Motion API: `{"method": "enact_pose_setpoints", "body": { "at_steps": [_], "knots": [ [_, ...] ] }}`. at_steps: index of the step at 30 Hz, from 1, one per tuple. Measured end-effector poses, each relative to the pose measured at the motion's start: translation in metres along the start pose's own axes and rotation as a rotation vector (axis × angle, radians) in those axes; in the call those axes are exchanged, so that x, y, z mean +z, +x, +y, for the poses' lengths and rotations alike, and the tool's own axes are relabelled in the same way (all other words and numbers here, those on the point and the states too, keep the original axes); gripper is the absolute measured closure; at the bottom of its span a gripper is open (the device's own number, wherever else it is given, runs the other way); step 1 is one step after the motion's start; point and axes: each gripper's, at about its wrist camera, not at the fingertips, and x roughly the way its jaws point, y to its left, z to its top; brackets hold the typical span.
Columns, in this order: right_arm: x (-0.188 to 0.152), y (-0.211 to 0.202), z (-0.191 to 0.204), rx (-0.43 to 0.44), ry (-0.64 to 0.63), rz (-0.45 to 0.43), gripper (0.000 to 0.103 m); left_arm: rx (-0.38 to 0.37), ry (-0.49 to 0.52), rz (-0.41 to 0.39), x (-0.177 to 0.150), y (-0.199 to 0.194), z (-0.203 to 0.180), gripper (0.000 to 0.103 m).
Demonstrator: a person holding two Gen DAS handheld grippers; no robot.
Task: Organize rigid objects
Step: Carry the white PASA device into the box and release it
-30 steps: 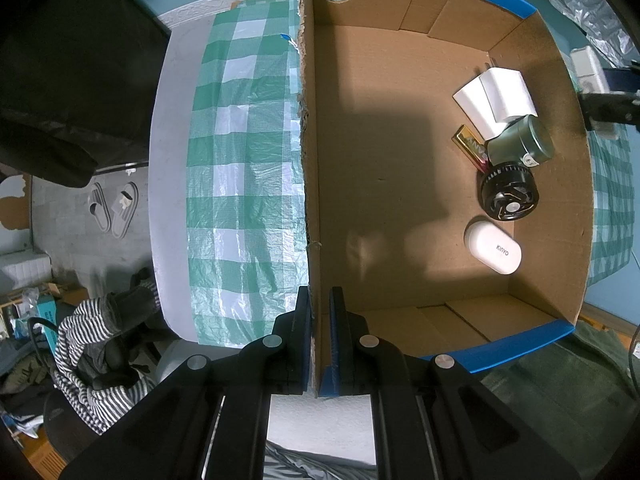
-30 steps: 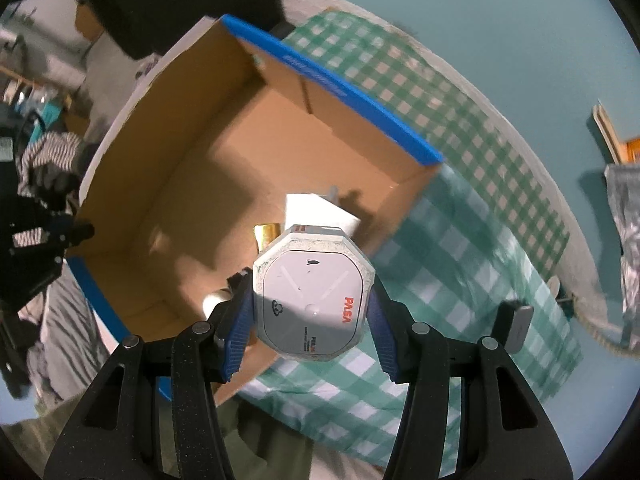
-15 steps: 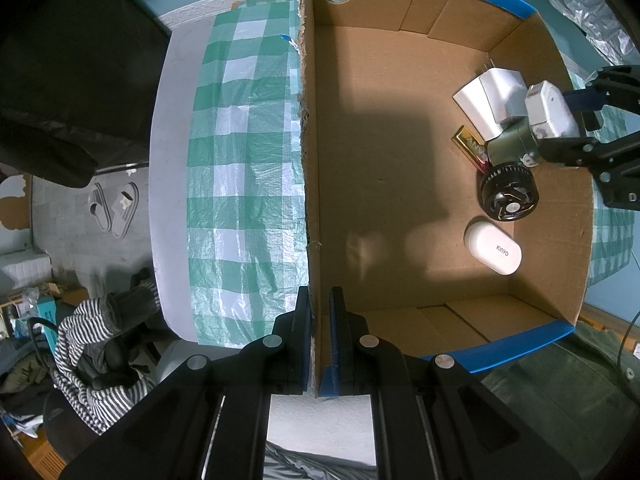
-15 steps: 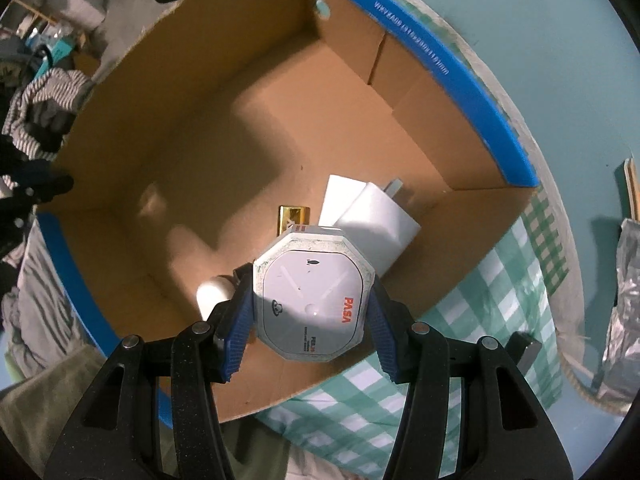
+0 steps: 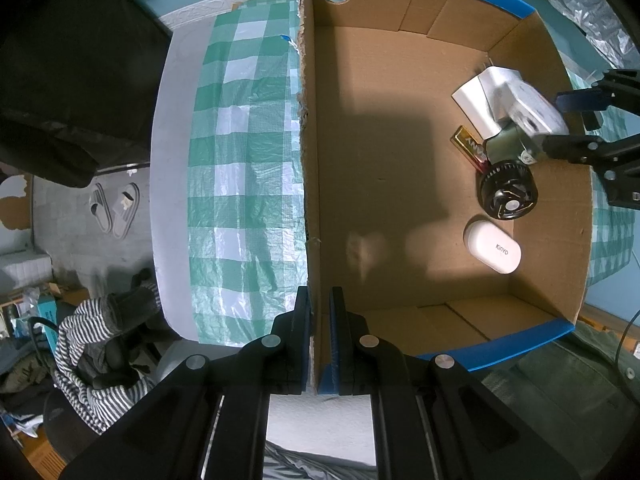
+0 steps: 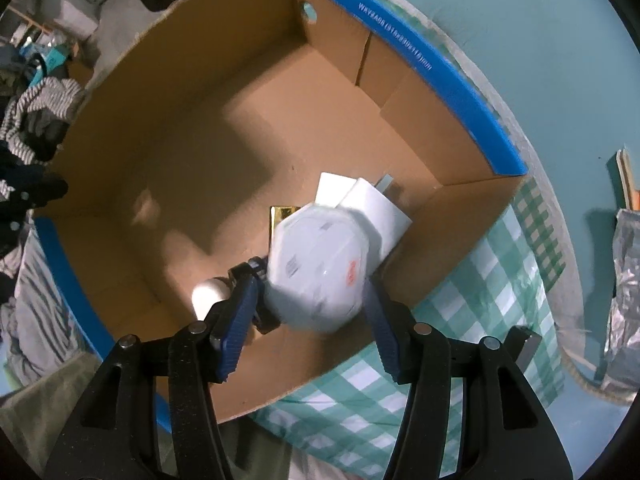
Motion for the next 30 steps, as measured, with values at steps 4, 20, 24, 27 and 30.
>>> {"method": "enact_pose_setpoints", "body": {
  "at_steps": [4,20,24,27,30],
  "knots": [
    [-0.004,-0.01,-0.002,0.001,0.006,-0.022,0.045,0.0,0.0,0.0,0.0,0.0,0.0,0.096],
    [-0.033,-0.042,-0.03,0.001,0.06,-0.091,0.045,0.004,0.01,0.002,0.001,-0.001,0.0,0.096],
    [-0.046,-0.046,-0.052,-0.004,0.093,-0.096,0.045,0.005,0.01,0.002,0.001,-0.001,0.001,0.096],
    [-0.056,-0.046,-0.071,-0.007,0.128,-0.095,0.045,0.005,0.01,0.003,0.001,-0.002,0.0,0.096],
    [-0.067,-0.043,-0.093,-0.014,0.174,-0.086,0.045,0.005,0.009,0.003,0.001,-0.001,0.0,0.096]
  ]
}}
